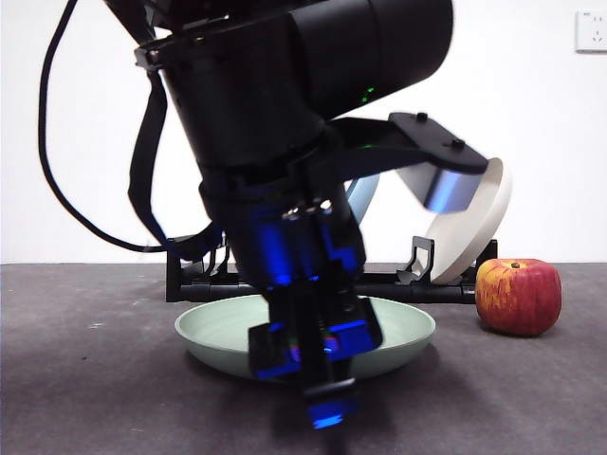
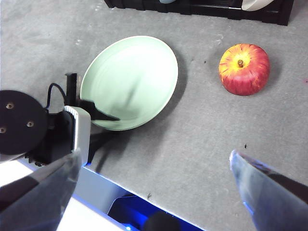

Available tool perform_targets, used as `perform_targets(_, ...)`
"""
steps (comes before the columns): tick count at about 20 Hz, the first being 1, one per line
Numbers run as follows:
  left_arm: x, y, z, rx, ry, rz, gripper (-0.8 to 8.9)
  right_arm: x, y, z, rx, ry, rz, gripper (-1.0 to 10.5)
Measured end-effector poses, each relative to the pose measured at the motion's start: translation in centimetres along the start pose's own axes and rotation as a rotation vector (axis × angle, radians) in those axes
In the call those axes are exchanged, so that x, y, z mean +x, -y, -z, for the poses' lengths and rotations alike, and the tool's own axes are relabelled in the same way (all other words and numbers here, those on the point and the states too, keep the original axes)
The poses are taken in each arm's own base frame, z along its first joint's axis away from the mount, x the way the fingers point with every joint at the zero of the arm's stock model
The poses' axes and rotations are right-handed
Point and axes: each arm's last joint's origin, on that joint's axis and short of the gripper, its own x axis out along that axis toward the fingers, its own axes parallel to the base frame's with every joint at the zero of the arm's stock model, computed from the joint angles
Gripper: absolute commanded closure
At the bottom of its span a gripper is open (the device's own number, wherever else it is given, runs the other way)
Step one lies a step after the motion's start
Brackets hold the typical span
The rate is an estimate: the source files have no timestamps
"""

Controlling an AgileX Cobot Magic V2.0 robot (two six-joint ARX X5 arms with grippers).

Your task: Take the green plate from the plate rack,put the plate on the table,take the apple from the table,put the apple in the plate

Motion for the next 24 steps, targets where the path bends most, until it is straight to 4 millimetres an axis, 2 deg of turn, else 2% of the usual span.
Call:
perform_targets(4,-0.3,-0.2,-0.1,-0.029,0.002,-0.004,5.52,0.0,0.0,0.0,0.0,0.0,0.0,2.9)
perform_targets(6,-1.1,-0.6,-0.1,-0.042,0.002,0.008,5.51,0.0,0.0,0.0,0.0,0.0,0.0,2.9)
perform_targets(8,-3.1,-1.8,-0.8,-0.09,0.049,-0.01,5.52,0.2,0.2,-0.2,0.0,-0.001,0.003,2.9)
perform_targets(12,-9.0,-5.6,-2.1,-0.248,0.222,-0.08,5.53,1.7,1.2,-2.1,-0.015,0.04,0.037,2.8)
perform_targets(15,-12.4,-7.6,-1.5,-0.363,0.275,-0.101,5.62,4.4,3.0,-4.0,-0.009,0.031,0.102,2.8)
perform_targets(18,-14.7,-8.9,-0.1,-0.426,0.297,-0.121,5.62,8.0,4.8,-5.3,0.007,-0.013,0.143,2.8)
perform_targets(21,-15.6,-9.3,1.4,-0.437,0.24,-0.118,5.62,12.1,6.1,-6.0,0.005,-0.067,0.165,2.8)
perform_targets(24,-15.8,-9.1,2.4,-0.417,0.176,-0.095,5.63,16.1,6.7,-5.9,-0.016,-0.145,0.213,2.8)
